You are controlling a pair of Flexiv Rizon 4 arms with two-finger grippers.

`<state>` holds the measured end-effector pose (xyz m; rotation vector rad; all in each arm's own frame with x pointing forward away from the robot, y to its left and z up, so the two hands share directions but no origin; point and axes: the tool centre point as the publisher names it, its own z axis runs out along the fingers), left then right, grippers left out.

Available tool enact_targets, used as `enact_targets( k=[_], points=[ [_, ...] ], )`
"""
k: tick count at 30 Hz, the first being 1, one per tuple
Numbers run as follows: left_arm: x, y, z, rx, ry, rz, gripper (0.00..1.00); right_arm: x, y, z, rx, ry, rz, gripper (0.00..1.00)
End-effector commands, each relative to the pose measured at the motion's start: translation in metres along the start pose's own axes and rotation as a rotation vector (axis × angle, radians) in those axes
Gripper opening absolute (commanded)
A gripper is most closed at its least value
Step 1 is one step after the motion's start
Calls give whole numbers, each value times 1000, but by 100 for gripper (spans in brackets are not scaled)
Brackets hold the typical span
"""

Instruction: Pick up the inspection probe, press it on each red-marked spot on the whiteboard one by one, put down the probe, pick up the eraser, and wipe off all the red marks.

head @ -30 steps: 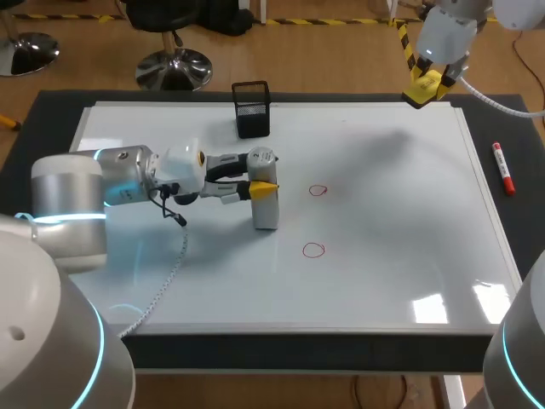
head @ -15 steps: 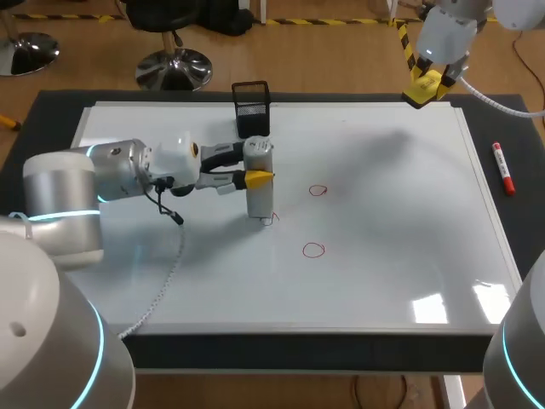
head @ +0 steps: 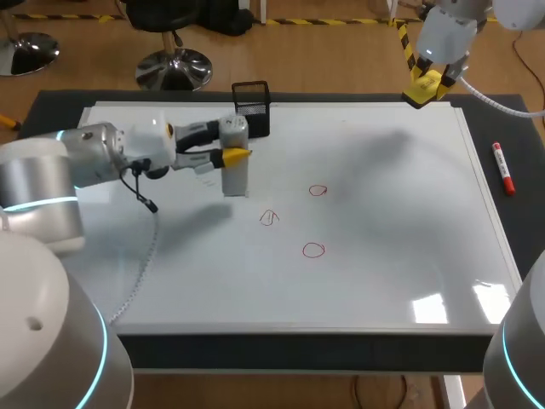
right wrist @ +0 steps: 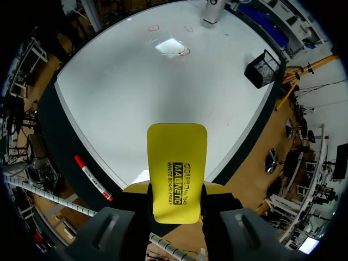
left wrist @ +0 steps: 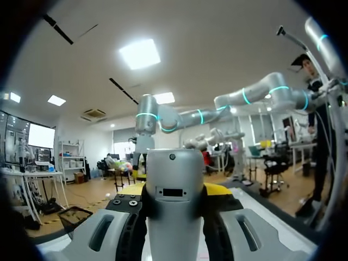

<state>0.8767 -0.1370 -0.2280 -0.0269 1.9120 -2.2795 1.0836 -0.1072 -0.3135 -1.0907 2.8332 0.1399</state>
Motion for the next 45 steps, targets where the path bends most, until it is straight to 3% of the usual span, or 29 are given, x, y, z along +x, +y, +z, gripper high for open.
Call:
enact_targets(
  k=[1,13,30,45],
  points=[
    [-4,-15,-13,-19,-26,15,0,-1,-1,-1,1,6,-2,0],
    [-41,-23,-47,-41,-105,32,0,-1,-1,-1,1,6,-2,0],
    [-89,-11,-92,-21,-202,-6,0,-1,-1,-1,1,6,-2,0],
    [-101,1,-113,2,-250,-35,0,-1,-1,-1,1,6,-2,0]
  ],
)
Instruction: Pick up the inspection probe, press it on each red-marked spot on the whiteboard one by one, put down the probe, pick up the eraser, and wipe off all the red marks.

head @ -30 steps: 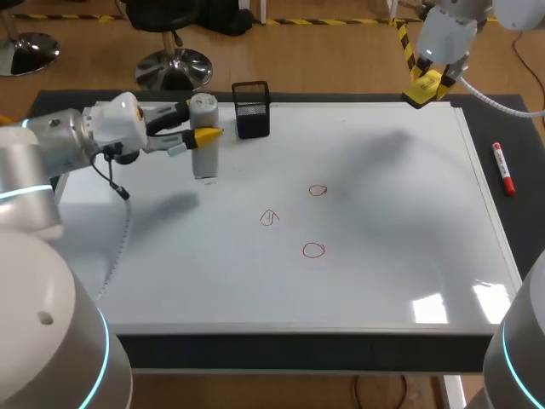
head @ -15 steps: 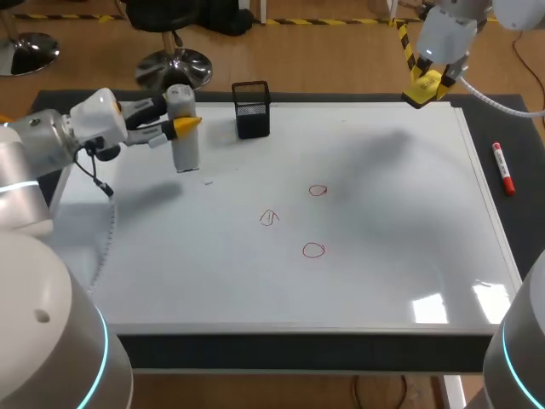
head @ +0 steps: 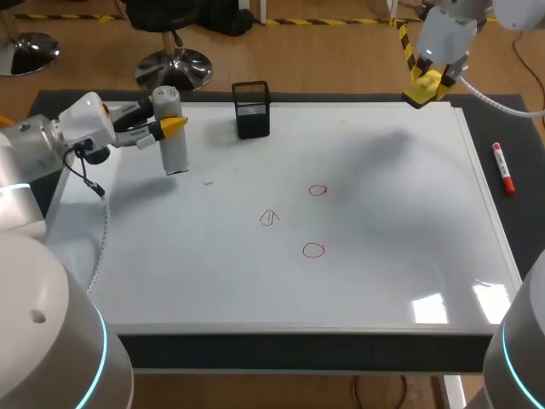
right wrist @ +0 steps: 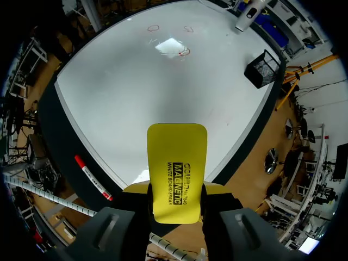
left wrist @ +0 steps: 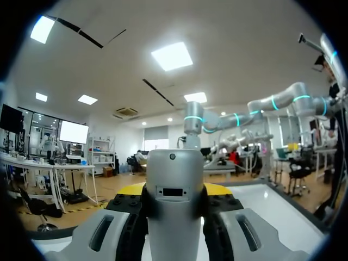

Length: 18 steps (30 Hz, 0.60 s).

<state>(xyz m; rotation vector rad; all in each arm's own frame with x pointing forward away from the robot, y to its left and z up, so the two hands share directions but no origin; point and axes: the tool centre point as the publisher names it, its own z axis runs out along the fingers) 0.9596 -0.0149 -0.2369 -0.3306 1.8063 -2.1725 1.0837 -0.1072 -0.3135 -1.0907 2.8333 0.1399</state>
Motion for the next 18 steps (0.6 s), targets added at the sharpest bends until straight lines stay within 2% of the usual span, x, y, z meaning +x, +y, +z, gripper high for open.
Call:
enact_targets(
  k=[1,5,18],
  points=[
    [-4,2,-2,15,-7,-4,0,-1,-1,-1,1,6,-2,0],
    [3,-1,-1,14,7,-5,0,-1,-1,-1,1,6,-2,0],
    [3,-1,-1,14,7,-5,0,-1,-1,-1,1,6,-2,0]
  ],
)
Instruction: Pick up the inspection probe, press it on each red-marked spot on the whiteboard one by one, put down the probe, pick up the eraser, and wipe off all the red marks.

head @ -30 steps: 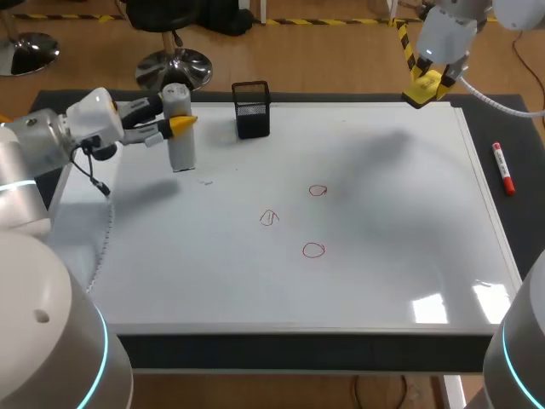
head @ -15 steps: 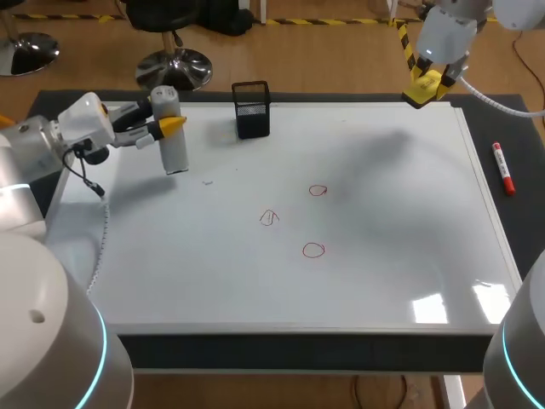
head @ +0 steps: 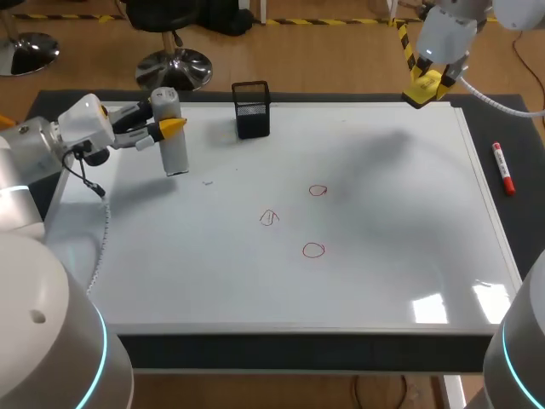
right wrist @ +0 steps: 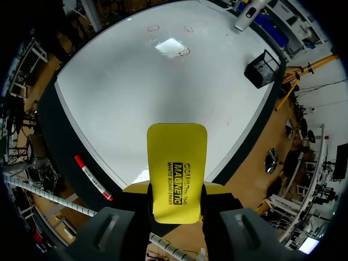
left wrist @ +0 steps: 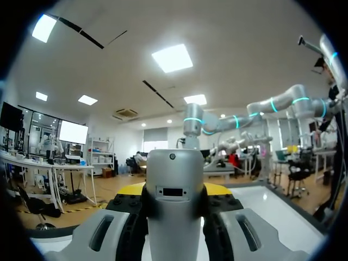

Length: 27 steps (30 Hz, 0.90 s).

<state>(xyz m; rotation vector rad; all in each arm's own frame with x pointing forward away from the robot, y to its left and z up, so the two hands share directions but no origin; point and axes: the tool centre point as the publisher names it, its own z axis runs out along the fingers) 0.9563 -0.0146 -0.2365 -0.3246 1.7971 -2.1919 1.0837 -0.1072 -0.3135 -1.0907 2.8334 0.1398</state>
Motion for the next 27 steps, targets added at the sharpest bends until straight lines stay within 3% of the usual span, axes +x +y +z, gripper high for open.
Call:
enact_targets(
  k=[1,5,14,27],
  points=[
    [0,-1,1,1,-1,1,0,-1,-1,-1,1,6,-2,0],
    [0,-1,1,1,-1,1,0,-6,10,1,5,18,-43,0],
    [0,-1,1,1,-1,1,0,-26,59,-2,-14,35,-187,0],
    [0,-1,1,1,-1,1,0,-45,160,-1,-45,14,-405,0]
  ],
)
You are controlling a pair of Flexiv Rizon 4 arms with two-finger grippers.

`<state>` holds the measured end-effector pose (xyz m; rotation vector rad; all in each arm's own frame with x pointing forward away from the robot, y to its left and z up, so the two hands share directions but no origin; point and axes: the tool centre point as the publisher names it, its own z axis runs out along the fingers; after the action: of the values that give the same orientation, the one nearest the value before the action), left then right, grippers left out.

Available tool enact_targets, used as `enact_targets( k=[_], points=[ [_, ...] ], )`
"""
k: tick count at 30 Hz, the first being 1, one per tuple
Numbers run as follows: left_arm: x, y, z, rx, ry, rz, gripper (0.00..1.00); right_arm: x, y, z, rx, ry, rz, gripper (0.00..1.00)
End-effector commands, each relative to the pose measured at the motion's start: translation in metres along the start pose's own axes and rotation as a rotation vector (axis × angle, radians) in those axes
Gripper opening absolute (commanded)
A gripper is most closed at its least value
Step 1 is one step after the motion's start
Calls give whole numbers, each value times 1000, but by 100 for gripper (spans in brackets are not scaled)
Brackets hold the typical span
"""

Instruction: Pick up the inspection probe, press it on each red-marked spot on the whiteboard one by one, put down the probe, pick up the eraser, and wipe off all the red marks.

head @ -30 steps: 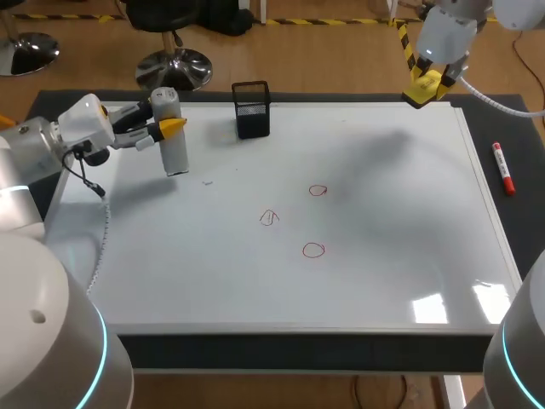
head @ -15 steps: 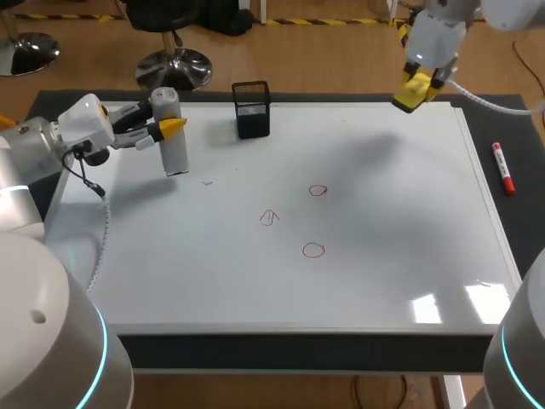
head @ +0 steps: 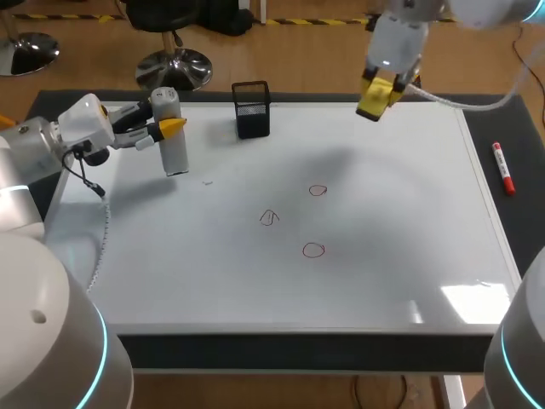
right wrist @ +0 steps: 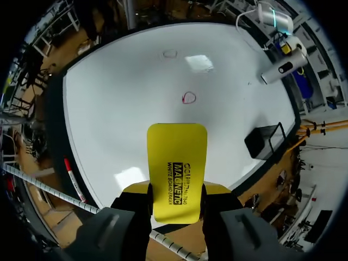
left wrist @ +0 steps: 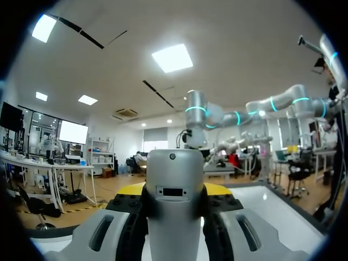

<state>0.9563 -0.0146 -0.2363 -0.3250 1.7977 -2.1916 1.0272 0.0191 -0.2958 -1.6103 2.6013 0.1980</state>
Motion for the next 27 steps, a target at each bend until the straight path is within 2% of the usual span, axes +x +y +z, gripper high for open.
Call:
enact_targets(
  k=[1,10,19,27],
  points=[
    [0,0,1,1,-1,1,0,-17,34,9,24,7,-59,0],
    [0,0,1,1,-1,1,0,-61,110,31,11,17,-213,0],
    [0,0,1,1,-1,1,0,-87,161,50,-17,14,-306,0],
    [0,0,1,1,-1,1,0,-102,199,77,-25,53,-365,0]
  ],
)
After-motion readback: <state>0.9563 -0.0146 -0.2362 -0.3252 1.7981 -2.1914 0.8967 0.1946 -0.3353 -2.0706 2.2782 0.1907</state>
